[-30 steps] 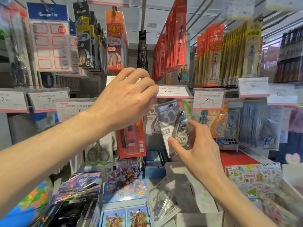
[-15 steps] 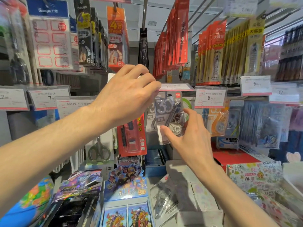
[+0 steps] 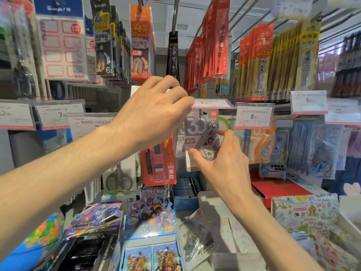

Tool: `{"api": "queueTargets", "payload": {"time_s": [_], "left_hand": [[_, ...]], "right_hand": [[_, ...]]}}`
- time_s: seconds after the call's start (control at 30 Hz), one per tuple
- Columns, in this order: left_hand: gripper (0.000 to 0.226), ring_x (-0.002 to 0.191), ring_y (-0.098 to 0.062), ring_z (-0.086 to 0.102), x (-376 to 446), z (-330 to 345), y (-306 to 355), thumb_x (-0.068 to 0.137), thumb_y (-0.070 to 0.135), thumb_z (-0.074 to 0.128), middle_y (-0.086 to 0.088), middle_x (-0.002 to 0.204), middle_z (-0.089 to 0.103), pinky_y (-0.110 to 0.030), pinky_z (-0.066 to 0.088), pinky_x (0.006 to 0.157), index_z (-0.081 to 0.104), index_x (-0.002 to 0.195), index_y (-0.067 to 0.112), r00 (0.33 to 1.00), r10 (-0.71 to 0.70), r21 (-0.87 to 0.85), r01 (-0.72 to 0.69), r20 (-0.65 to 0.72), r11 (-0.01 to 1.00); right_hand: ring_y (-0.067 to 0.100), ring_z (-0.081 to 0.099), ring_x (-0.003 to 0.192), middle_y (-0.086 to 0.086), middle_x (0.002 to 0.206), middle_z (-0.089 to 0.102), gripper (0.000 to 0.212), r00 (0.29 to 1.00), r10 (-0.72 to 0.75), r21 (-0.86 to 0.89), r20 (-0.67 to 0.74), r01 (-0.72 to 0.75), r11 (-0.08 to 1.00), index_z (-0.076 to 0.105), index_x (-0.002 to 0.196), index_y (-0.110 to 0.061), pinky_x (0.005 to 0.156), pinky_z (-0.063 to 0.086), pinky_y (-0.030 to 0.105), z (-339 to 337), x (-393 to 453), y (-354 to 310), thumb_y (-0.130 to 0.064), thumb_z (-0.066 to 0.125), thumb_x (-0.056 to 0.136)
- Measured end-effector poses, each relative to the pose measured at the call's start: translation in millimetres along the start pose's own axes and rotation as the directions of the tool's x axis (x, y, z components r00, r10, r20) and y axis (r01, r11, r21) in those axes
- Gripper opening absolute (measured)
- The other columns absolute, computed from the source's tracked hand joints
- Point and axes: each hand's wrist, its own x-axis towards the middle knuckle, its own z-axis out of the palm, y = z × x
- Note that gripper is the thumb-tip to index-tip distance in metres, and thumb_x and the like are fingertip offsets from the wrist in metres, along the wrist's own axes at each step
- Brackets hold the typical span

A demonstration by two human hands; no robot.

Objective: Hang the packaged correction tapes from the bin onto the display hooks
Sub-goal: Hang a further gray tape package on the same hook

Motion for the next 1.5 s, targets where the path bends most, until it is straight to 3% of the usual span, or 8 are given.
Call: {"api": "queueTargets", "payload": {"time_s": [0.13,0.4,0.57,0.83,1.1,1.27,1.4,1.5], "left_hand": [[0.029,0.110,-0.033,0.060,1,0,0,0.108,0.022,0.045,-0.008,0.112,0.073,-0.047,0.046,0.090,0.067,0.119,0.007,1.000,0.007,-0.005,-0.007,-0.013,1.000],[0.028,0.111,-0.033,0.059,1,0,0,0.108,0.022,0.044,-0.008,0.113,0.073,-0.047,0.046,0.091,0.067,0.117,0.008,1.000,0.005,-0.005,-0.005,-0.002,1.000],[0.028,0.110,-0.034,0.060,0,-2,1,0.107,0.022,0.045,-0.008,0.112,0.073,-0.048,0.047,0.089,0.067,0.117,0.007,1.000,0.004,-0.003,-0.004,0.002,1.000],[0.028,0.111,-0.034,0.060,-1,-3,1,0.107,0.022,0.047,-0.008,0.113,0.073,-0.047,0.047,0.090,0.067,0.119,0.007,1.000,0.005,0.002,-0.005,0.015,1.000],[0.028,0.114,-0.035,0.059,-2,-1,6,0.106,0.022,0.048,-0.009,0.117,0.072,-0.049,0.045,0.095,0.066,0.121,0.007,1.000,-0.010,0.002,0.010,0.022,1.000],[0.030,0.117,-0.037,0.059,-5,-1,11,0.106,0.023,0.046,-0.010,0.117,0.072,-0.052,0.043,0.099,0.067,0.118,0.006,0.999,-0.032,0.025,0.032,0.005,0.999],[0.033,0.125,-0.041,0.056,-14,-2,19,0.107,0.021,0.041,-0.015,0.120,0.070,-0.054,0.038,0.109,0.069,0.112,0.003,1.000,-0.019,0.076,0.018,0.002,0.997],[0.032,0.127,-0.042,0.057,-24,-5,28,0.106,0.018,0.043,-0.018,0.126,0.068,-0.055,0.037,0.114,0.069,0.112,0.002,1.000,0.006,0.075,-0.005,-0.020,0.997]], "right_hand": [[0.028,0.059,0.095,0.005,0.112,0.051,0.066,0.999,0.017,-0.091,0.048,-0.012,0.996,0.041,0.119,-0.015,0.069,0.040,0.034,2,1,-4,-0.064,0.064,0.081],[0.034,0.062,0.093,0.012,0.122,0.051,0.053,0.987,0.106,-0.082,0.120,-0.096,0.992,0.052,0.095,-0.014,0.073,0.050,0.035,33,16,-7,-0.065,0.064,0.081],[0.033,0.062,0.092,0.007,0.116,0.049,0.068,0.983,0.161,0.069,0.090,-0.167,0.983,0.030,0.117,-0.023,0.074,0.057,0.047,63,26,-5,-0.059,0.072,0.077],[0.033,0.062,0.107,0.010,0.122,0.054,0.073,0.973,0.209,-0.030,0.104,-0.206,0.978,0.032,0.125,-0.014,0.085,0.053,0.040,85,38,1,-0.056,0.071,0.080],[0.033,0.058,0.105,0.007,0.128,0.044,0.076,0.986,0.121,0.071,0.118,-0.130,0.989,0.029,0.135,-0.019,0.080,0.053,0.042,64,20,6,-0.055,0.069,0.081],[0.034,0.060,0.103,0.016,0.134,0.047,0.045,0.966,0.071,-0.081,0.249,-0.052,0.995,0.052,0.107,-0.008,0.077,0.048,0.039,39,0,6,-0.050,0.060,0.091],[0.029,0.058,0.107,0.005,0.127,0.050,0.053,0.917,0.018,-0.056,0.398,0.005,0.998,0.049,0.124,-0.017,0.084,0.048,0.039,20,-21,22,-0.057,0.055,0.091],[0.023,0.061,0.101,-0.004,0.117,0.055,0.045,0.847,0.004,-0.092,0.532,0.053,0.994,0.055,0.120,-0.026,0.086,0.048,0.039,5,-33,40,-0.058,0.056,0.089]]}}
